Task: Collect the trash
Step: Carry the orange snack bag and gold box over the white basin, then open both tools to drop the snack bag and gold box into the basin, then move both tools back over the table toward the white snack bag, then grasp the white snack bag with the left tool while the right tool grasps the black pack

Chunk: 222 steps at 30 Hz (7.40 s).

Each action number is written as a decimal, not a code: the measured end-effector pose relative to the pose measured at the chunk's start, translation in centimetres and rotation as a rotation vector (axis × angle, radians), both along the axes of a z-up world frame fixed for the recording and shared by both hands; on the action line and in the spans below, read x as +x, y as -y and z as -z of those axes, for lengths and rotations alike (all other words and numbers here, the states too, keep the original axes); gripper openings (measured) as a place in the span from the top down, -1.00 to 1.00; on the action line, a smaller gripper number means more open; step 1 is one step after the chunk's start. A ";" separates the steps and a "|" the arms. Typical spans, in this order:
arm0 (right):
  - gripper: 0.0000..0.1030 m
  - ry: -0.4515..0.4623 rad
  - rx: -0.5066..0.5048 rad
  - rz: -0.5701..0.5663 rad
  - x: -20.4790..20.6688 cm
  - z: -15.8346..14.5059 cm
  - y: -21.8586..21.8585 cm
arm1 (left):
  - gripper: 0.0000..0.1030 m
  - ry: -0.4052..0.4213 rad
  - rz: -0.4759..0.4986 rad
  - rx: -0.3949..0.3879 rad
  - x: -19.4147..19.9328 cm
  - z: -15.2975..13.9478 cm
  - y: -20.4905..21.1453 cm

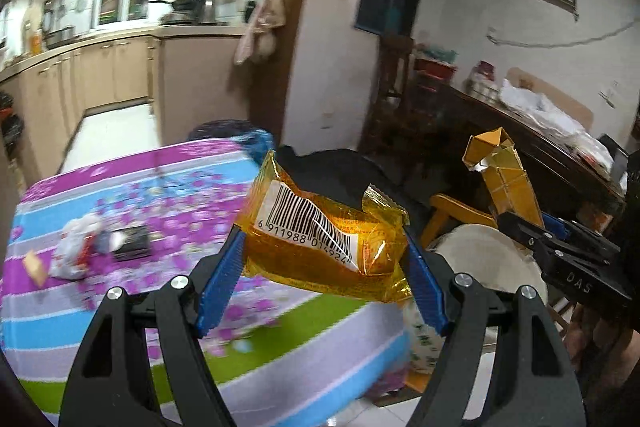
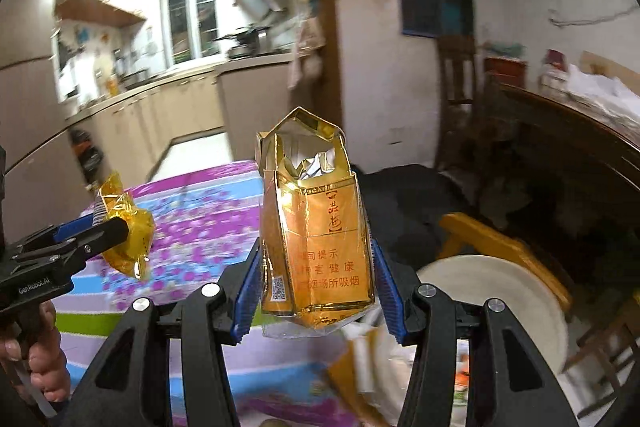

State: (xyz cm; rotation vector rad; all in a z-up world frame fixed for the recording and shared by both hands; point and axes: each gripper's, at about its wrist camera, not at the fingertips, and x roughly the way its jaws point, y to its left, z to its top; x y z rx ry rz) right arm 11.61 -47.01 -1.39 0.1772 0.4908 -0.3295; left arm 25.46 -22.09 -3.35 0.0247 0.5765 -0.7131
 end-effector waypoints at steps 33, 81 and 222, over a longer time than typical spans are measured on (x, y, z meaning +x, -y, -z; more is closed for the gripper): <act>-0.02 -0.228 0.242 0.291 -10.8 10.4 22.6 | -0.41 -0.134 0.314 0.206 -6.5 6.8 25.4; -0.43 -0.151 0.261 0.263 -11.4 9.0 20.1 | -0.77 -0.082 0.283 0.206 -6.6 6.6 23.3; -0.19 -0.536 -0.190 -0.794 28.1 14.5 -23.2 | -0.56 -0.247 -0.302 0.292 16.3 13.4 -20.7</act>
